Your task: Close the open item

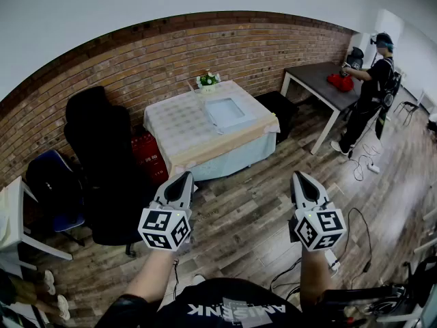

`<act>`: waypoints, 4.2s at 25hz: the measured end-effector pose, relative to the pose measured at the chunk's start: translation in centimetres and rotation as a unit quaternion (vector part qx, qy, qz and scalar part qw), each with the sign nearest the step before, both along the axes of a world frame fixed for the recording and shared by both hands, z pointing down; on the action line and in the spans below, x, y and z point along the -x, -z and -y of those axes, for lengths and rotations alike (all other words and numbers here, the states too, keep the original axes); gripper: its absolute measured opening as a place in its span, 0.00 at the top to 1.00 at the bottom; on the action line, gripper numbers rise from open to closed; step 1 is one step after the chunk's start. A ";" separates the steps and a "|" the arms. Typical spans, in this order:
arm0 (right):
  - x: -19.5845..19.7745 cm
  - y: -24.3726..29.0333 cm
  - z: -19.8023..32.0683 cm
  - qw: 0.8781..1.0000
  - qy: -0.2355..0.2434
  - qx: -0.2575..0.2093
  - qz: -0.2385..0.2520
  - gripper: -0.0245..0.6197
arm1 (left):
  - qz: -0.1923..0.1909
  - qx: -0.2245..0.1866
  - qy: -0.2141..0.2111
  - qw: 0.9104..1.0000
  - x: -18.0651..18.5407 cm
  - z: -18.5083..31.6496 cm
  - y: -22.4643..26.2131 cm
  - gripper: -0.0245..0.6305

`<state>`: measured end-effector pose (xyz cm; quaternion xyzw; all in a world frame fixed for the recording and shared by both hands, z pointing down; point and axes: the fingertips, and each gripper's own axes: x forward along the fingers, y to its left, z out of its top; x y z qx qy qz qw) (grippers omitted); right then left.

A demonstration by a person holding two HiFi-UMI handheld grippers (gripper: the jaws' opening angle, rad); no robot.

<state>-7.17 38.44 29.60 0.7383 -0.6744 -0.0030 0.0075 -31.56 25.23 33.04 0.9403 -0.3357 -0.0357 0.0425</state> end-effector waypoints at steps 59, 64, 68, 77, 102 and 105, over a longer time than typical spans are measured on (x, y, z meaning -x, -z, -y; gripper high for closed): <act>-1.2 -0.1 17.0 1.000 0.007 0.000 -0.003 0.90 | -0.005 0.012 0.006 1.000 -0.9 15.7 -2.0 0.94; -4.8 0.2 20.4 1.000 0.019 0.001 -0.004 0.90 | -0.003 0.024 0.017 1.000 -4.2 19.0 -2.2 0.94; -7.5 0.3 22.6 1.000 0.029 0.005 -0.002 0.90 | -0.002 0.030 0.021 0.999 -6.8 21.0 -2.1 0.94; -14.0 -0.1 25.8 0.998 0.057 0.007 0.002 0.90 | -0.004 0.038 0.036 0.999 -13.1 23.7 -2.2 0.94; -22.6 -2.3 33.4 0.996 0.089 0.012 0.018 0.90 | 0.012 0.055 0.066 0.996 -22.0 30.1 -4.4 0.94; -22.9 -2.2 35.6 0.996 0.088 0.016 0.014 0.90 | 0.009 0.061 0.070 0.996 -22.0 32.7 -4.8 0.94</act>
